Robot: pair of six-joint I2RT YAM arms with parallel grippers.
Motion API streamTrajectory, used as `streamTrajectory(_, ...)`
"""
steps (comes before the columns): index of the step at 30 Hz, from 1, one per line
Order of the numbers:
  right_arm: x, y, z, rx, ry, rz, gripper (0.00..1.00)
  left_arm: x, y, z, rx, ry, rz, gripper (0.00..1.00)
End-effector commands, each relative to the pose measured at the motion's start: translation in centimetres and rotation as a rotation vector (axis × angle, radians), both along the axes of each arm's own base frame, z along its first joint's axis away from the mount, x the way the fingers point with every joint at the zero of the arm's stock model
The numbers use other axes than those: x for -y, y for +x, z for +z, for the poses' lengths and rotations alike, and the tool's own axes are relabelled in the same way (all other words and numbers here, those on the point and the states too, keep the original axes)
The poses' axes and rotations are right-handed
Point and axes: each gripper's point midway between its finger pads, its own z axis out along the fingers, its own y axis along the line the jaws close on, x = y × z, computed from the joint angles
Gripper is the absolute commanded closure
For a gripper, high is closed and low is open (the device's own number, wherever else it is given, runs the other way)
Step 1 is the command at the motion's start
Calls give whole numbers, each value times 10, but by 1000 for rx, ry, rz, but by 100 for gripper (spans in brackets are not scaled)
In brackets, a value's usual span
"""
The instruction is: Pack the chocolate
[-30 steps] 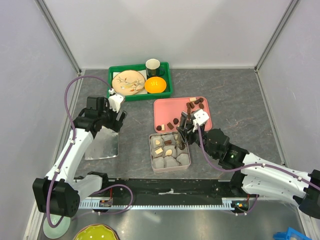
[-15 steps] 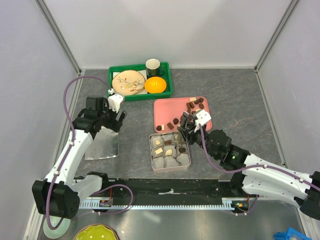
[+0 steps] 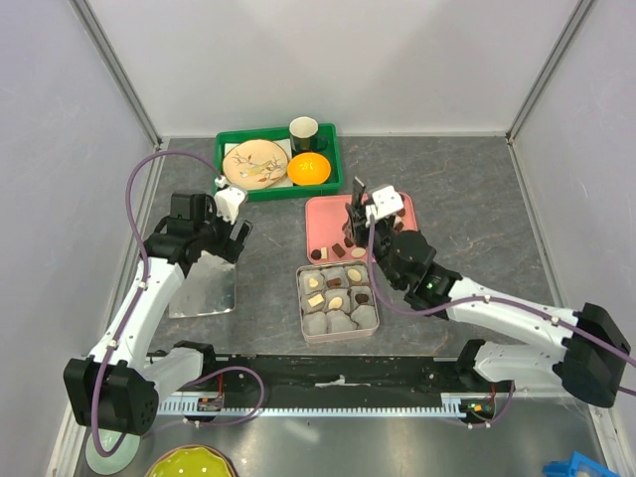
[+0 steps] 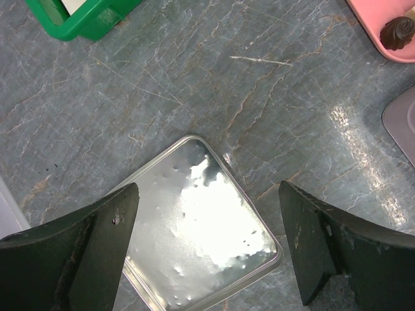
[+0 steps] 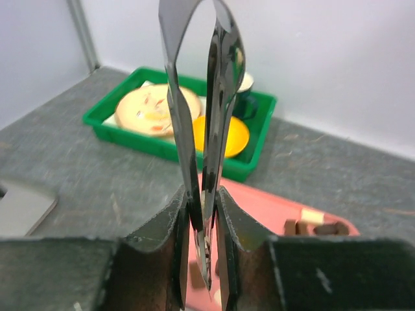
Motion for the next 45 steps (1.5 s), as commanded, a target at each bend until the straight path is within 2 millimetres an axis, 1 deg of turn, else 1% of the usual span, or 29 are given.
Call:
streamTrajectory(1, 23, 41, 58, 128, 107, -150, 78, -2, 4, 12, 54, 11, -6, 3)
streamTrajectory(2, 25, 47, 58, 126, 116, -155, 78, -2, 5, 12, 55, 11, -4, 2)
streamTrajectory(3, 34, 63, 51, 118, 104, -191, 78, -2, 5, 11, 54, 11, -5, 1)
streamTrajectory(4, 38, 70, 53, 127, 113, -205, 78, -2, 4, 10, 52, 10, -5, 1)
streamTrajectory(5, 47, 82, 49, 126, 105, -235, 78, -1, 5, 10, 52, 9, -8, 1)
streamTrajectory(6, 46, 92, 37, 109, 81, -246, 78, -1, 5, 9, 49, 7, -8, 1)
streamTrajectory(7, 49, 100, 38, 113, 82, -258, 78, -1, 5, 9, 49, 8, -9, 1)
streamTrajectory(8, 57, 110, 34, 110, 78, -284, 78, 0, 6, 9, 50, 5, -8, 1)
streamTrajectory(9, 52, 119, 20, 87, 65, -273, 78, 0, 6, 8, 48, 6, -9, 1)
streamTrajectory(10, 52, 126, 20, 87, 76, -275, 78, 0, 7, 7, 46, 2, -12, 1)
streamTrajectory(11, 58, 135, 16, 81, 77, -294, 78, 1, 7, 7, 46, 0, -14, 1)
streamTrajectory(12, 54, 143, 6, 65, 76, -285, 78, 1, 8, 8, 47, -2, -13, 1)
streamTrajectory(14, 57, 154, 2, 61, 77, -297, 78, 1, 8, 8, 48, 1, -15, 1)
streamTrajectory(15, 55, 160, -6, 51, 70, -294, 78, 1, 8, 7, 45, 3, -15, 1)
streamTrajectory(16, 54, 163, -6, 53, 73, -290, 78, 1, 8, 6, 46, 5, -15, 1)
streamTrajectory(17, 57, 169, -8, 52, 70, -300, 78, 0, 8, 4, 42, 9, -14, 1)
streamTrajectory(18, 57, 173, -16, 40, 61, -303, 78, 0, 9, 4, 44, 12, -15, 1)
streamTrajectory(19, 56, 176, -14, 44, 64, -300, 78, -1, 9, 3, 43, 14, -15, 1)
streamTrajectory(20, 59, 181, -21, 35, 57, -310, 78, -1, 9, 2, 40, 17, -12, 1)
streamTrajectory(23, 60, 189, -26, 29, 50, -304, 75, -1, 10, 0, 35, 20, -12, 1)
streamTrajectory(25, 59, 191, -27, 28, 45, -300, 72, -2, 10, -1, 32, 21, -11, 1)
streamTrajectory(26, 58, 191, -28, 25, 40, -294, 70, -2, 11, 0, 35, 21, -11, 1)
streamTrajectory(27, 59, 192, -31, 22, 34, -297, 66, -2, 11, 0, 34, 22, -12, 1)
streamTrajectory(29, 59, 193, -33, 20, 31, -298, 63, -2, 12, 0, 33, 23, -9, 1)
streamTrajectory(30, 59, 193, -34, 18, 29, -298, 59, -2, 12, -1, 30, 22, -10, 1)
streamTrajectory(31, 60, 194, -35, 18, 25, -299, 57, -2, 12, 0, 35, 22, -10, 1)
streamTrajectory(35, 60, 194, -39, 9, 23, -298, 55, -2, 13, 0, 33, 26, -8, 1)
streamTrajectory(41, 61, 194, -48, -6, 16, -301, 55, -3, 13, 3, 45, 31, -10, 1)
streamTrajectory(45, 62, 194, -50, -13, 17, -303, 55, -4, 13, 4, 50, 34, -9, 1)
